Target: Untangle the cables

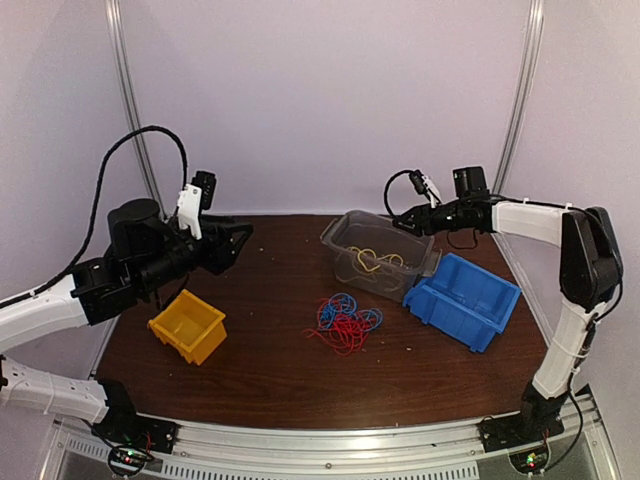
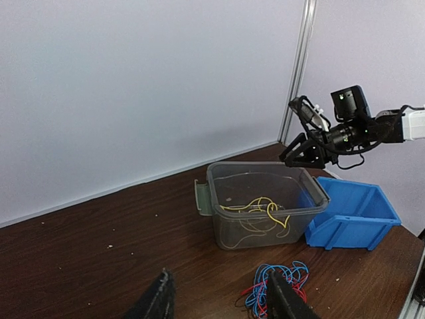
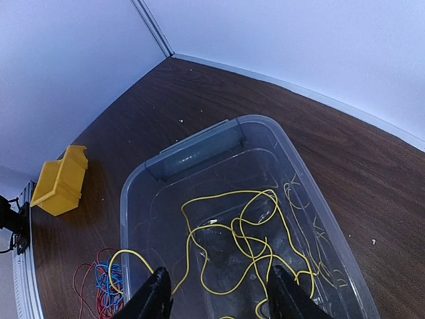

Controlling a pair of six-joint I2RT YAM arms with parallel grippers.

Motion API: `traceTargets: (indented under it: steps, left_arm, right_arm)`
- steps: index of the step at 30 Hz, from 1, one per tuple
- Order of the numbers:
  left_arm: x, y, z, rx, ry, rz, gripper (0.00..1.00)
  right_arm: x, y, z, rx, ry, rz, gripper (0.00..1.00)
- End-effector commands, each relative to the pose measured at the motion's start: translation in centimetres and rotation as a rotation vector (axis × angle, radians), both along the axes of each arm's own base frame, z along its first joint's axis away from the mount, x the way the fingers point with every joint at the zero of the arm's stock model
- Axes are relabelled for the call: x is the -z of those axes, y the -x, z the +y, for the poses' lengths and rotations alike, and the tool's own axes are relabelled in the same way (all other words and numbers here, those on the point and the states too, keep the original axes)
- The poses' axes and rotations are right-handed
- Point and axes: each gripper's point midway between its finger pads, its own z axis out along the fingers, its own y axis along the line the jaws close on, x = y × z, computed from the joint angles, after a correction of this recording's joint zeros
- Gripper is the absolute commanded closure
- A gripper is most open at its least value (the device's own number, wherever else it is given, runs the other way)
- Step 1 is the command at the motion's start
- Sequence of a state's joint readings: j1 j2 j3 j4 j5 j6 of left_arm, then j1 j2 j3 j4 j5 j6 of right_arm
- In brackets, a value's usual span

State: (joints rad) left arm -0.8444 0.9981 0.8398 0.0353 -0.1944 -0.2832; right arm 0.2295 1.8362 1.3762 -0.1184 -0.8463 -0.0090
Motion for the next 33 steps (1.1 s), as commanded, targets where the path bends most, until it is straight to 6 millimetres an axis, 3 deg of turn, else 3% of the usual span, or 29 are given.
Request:
traceTargets:
  steps: [1,5,9,13,16,22,29,33]
  left_arm:
    - [-0.9,-0.2,-0.3,0.005,0.039,-0.02,0.52]
    - [-0.3,-0.4,-0.7,0.01,0.033,-0.009,0.52]
    - [-0.4,-0.4,-0.9,0.017,0.039,-0.008,0.52]
    - [-0.4,-0.4,-1.0,0.02,0.042,-0.007,0.52]
    - [-0.3,-0.3,-1.0,0.021,0.043,-0.003,0.52]
    - [-0.3,-0.1,-0.6,0.018,0.049,-0.001,0.52]
    - [-0.3,0.3,0.1,0.006,0.064,-0.001,0.52]
    - [-0.2,0.3,0.2,0.004,0.064,0.0,0.52]
  right_arm:
    - [-1.8,1.9,0.2,-0.031,0.038,-0.089,0.5]
    - [-0.7,5.6,2.6,-0.142,0.231,-0.196,0.57]
    - [0.9,7.3,3.4,-0.104,0.487,-0.347,0.65]
    - [1.2,8.4,4.5,-0.076,0.566,-0.399,0.53]
    - [1.6,8.1,5.2,-0.053,0.618,-0.411,0.49]
    - [3.6,8.0,7.2,-0.104,0.627,-0.358,0.5]
    - [4.6,7.6,8.5,-0.127,0.606,-0.315,0.58]
    - [4.8,7.1,8.9,-0.117,0.596,-0.303,0.69]
